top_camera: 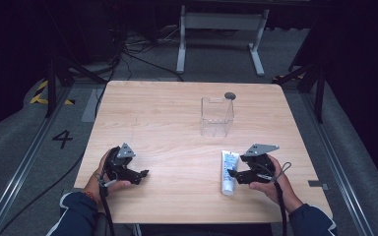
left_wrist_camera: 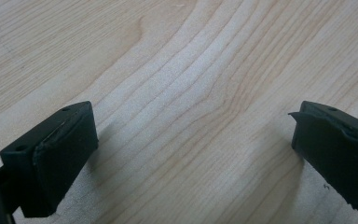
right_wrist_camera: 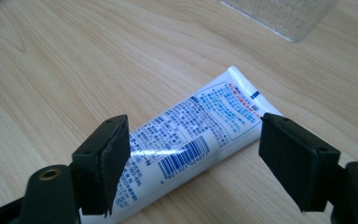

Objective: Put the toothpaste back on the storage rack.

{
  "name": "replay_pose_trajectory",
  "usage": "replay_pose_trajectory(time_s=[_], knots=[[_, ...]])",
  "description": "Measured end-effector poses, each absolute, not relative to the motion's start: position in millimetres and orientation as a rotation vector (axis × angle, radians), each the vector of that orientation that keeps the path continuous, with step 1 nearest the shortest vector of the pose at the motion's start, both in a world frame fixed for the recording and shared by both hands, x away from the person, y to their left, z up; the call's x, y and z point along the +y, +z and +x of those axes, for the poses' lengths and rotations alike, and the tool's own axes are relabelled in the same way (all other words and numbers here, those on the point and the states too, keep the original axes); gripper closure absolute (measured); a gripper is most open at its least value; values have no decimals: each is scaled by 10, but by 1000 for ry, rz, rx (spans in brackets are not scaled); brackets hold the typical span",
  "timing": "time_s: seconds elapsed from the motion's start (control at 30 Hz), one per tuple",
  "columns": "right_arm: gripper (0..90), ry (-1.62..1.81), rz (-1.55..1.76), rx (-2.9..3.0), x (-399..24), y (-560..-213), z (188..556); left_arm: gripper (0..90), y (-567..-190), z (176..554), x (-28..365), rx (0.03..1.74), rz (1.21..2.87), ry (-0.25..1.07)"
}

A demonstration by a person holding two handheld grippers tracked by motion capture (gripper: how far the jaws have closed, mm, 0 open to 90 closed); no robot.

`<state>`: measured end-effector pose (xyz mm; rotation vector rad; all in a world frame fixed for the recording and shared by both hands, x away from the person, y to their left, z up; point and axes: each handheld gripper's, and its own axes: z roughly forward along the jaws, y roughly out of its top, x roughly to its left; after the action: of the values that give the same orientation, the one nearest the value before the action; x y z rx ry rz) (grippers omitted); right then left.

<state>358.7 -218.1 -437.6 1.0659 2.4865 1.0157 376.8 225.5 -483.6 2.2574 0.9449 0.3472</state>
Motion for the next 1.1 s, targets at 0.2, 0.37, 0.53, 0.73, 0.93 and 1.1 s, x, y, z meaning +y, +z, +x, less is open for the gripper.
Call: replay_pose_trajectory(time_s=[0.2, 0.37, 0.53, 0.73, 0.93, 1.1], knots=[[220, 1005, 1109, 2516, -2148, -4438, 3632, 6, -4836, 3768, 2256, 944, 2258, 347], [160, 1012, 1172, 2528, -2125, -4485, 3696, 6, -4836, 3769, 2260, 940, 2260, 347], [156, 988, 1223, 2562, -2044, -4523, 3755, 6, -4836, 3768, 2261, 940, 2261, 347], [148, 867, 1244, 2562, -1918, -4600, 3824, 6, -4836, 3767, 2270, 937, 2260, 349], [153, 799, 1242, 2577, -1836, -4639, 3862, 6, -4838, 3764, 2271, 940, 2257, 344], [164, 748, 1234, 2574, -1784, -4633, 3907, 6, -4838, 3765, 2272, 939, 2258, 345]])
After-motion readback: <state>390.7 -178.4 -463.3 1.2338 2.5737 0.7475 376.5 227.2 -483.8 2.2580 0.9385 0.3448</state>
